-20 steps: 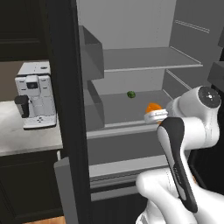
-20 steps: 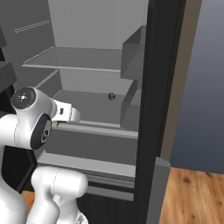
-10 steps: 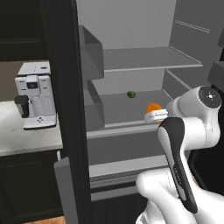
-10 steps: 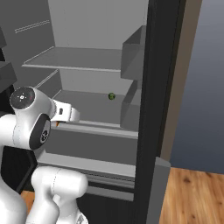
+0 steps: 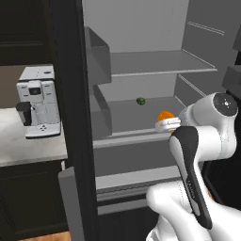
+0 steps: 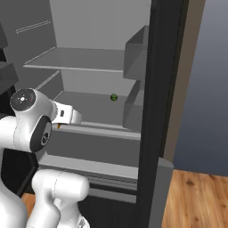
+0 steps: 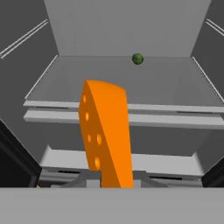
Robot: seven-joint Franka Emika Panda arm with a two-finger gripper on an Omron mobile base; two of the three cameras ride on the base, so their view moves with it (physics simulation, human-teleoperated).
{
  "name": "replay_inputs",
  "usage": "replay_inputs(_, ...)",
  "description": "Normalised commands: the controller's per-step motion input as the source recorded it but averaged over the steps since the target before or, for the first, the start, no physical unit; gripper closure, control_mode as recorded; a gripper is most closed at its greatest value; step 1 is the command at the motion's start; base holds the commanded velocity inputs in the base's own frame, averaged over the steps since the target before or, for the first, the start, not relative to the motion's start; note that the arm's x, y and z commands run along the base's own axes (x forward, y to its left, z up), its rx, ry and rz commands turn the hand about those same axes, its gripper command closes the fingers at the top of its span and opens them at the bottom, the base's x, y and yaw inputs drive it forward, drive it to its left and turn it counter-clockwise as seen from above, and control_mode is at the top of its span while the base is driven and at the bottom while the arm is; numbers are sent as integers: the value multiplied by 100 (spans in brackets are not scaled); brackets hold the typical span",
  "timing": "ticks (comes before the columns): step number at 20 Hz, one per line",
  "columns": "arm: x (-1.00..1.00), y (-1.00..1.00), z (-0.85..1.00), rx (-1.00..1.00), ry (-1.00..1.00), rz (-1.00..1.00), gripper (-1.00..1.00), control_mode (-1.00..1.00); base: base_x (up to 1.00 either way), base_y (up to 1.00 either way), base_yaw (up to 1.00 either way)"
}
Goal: Pick the cheese from the fridge and the cheese grater from the cabinet and place them next to the salad bowl.
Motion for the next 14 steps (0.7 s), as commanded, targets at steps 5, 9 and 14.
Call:
replay_inputs(5,0,0,0,0,0,0,100,100,-54,0,0)
replay_inputs(9,0,0,0,0,0,0,100,100,-60,0,0)
replay_inputs(14,0,0,0,0,0,0,100,100,-62,0,0)
